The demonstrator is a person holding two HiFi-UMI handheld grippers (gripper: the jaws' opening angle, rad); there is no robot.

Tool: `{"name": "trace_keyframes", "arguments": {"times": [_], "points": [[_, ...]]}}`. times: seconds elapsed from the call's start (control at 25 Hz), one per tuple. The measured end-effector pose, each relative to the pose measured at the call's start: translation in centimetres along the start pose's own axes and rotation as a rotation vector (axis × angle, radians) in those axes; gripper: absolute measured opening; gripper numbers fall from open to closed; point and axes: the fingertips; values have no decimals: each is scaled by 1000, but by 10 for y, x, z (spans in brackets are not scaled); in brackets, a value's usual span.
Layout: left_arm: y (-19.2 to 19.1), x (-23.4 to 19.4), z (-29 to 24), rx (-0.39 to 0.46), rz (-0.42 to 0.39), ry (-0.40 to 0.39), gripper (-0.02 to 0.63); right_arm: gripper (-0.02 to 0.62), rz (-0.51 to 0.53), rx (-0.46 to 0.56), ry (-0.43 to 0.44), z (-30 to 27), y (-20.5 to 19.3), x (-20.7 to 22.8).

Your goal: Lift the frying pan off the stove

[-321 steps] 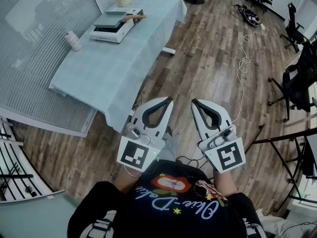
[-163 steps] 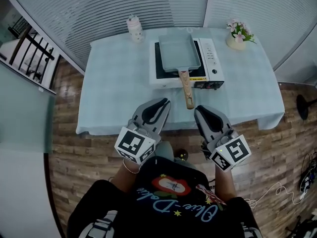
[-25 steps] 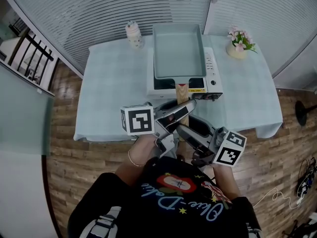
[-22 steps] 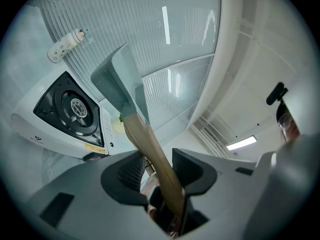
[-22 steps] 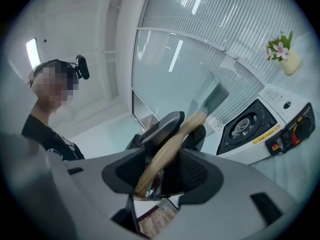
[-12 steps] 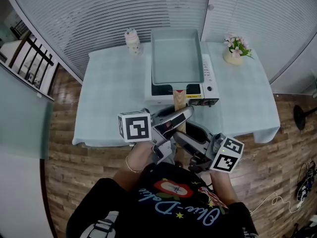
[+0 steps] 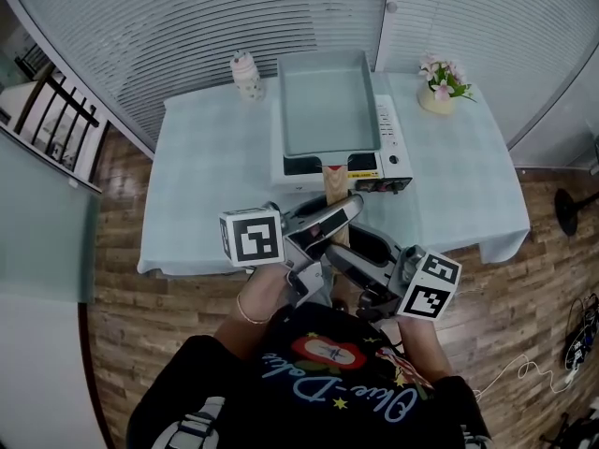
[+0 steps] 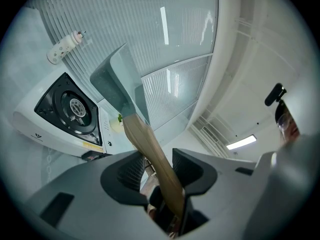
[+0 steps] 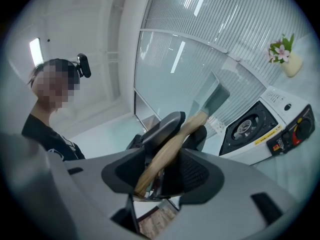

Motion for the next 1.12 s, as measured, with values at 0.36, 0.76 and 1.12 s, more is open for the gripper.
{"name": "trace_keyframes", "arguments": {"times": [0.36,0.76,1.12], "points": [[-2,0,1,-13,-1,10,156,204,7,-2,2,-1,0,-1],[-2,-7,2,-14,5,19,156,204,0,-1,1,-3,-1,2],[-3,-6,3,-16,15,12,156,204,-7,0,-2,-5,-3,2]]}}
Point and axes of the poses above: the fingertips, and each gripper's own axes: z backward along the fingers, x to its right, y out of its top, and after that the axes turned 13 degrees about -x, right-handed
